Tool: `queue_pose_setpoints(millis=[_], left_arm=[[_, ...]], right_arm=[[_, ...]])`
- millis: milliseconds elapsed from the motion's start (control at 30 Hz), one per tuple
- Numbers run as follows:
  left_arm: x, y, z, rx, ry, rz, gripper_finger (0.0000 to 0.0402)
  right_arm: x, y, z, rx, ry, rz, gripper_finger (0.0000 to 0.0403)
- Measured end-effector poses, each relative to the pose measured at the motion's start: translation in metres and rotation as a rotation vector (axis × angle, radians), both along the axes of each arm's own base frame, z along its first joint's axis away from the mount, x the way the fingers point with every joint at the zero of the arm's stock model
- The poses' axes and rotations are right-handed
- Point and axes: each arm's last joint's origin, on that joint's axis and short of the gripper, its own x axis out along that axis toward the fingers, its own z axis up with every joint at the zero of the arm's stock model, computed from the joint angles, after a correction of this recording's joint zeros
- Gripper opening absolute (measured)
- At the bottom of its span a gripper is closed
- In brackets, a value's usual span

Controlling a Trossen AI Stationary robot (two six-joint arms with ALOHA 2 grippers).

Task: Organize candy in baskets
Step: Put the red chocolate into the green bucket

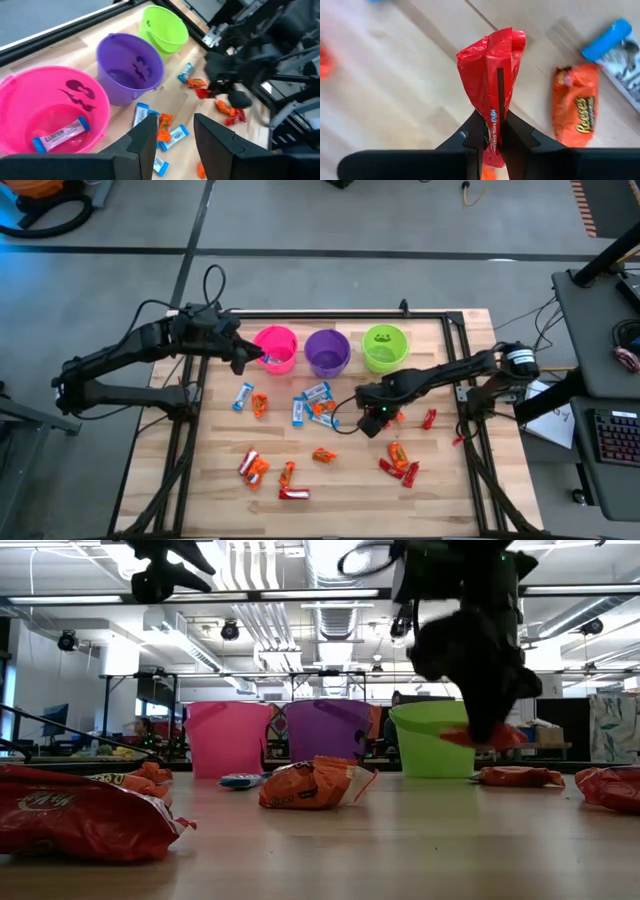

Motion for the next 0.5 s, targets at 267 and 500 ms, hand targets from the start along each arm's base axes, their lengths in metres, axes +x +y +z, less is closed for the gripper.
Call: queue_pose_setpoints(millis=[267,500], left_arm=[[0.007,0.002,-0.007,-0.020,0.050,0.000,0.0113],[0.012,0.004,-0.015,-0.051,0.113,0.004,0.0113]], right_arm=[[0.006,-0.014,0.049,-0.028,-0.382,-0.061,0.0043],[0.001,-0.050,0.081,-0.154,-0.605,-0.166,0.0043]])
